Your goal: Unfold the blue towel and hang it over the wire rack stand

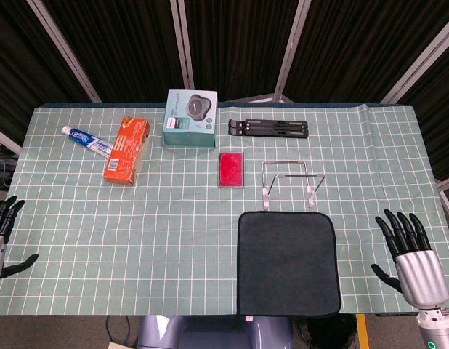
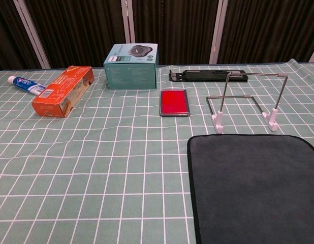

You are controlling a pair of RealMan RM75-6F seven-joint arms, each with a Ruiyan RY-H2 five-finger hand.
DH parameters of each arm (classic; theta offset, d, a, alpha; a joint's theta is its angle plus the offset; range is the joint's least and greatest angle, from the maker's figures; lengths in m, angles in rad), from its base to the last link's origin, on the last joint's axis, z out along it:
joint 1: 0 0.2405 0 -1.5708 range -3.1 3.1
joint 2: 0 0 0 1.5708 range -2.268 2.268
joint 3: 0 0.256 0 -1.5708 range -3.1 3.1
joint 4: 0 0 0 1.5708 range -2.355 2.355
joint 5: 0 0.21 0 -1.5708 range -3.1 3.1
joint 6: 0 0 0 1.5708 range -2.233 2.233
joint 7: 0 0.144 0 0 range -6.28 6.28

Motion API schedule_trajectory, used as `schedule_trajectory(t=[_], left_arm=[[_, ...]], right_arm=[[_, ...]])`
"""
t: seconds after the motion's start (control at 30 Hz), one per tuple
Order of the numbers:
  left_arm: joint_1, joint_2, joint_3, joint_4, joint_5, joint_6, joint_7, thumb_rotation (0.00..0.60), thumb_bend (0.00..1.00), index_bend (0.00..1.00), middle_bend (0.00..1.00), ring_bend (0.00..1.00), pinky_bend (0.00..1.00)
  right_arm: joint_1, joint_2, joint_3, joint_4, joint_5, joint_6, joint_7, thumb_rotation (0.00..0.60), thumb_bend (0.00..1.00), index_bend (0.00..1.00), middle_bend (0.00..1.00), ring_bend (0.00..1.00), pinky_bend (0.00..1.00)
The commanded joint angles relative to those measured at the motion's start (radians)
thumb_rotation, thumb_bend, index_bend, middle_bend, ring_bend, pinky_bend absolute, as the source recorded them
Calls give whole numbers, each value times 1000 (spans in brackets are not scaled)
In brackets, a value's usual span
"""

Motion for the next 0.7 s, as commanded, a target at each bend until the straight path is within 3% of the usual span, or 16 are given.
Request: schedule_trajectory(t=[0.03, 0.17, 0.33, 0.53, 0.7], left_arm=[[2, 0, 0, 1, 1, 3, 1, 600, 0, 0, 0, 0, 0], [4, 1, 0, 0, 5, 7, -2, 600, 0, 0, 0, 0, 0], [2, -5, -1, 5, 7, 4, 9, 600, 0, 0, 0, 0, 0], [-8, -14, -8, 13, -13, -15, 20, 600, 0, 0, 0, 0, 0], [-8, -26, -10, 17, -6, -7, 35, 600, 0, 0, 0, 0, 0]], right_arm=[[1, -5, -15, -2, -21, -19, -15, 600, 0, 0, 0, 0, 0], [13, -30, -61, 19, -82, -75, -31, 600, 0, 0, 0, 0, 0], [41, -101, -147, 124, -223, -144, -35, 600, 0, 8, 0, 0, 0], [77, -205, -227, 281, -403, -147, -7, 600, 0, 172, 0, 0, 0], [98, -286, -248, 383, -492, -151, -62, 600, 0, 202, 0, 0, 0]])
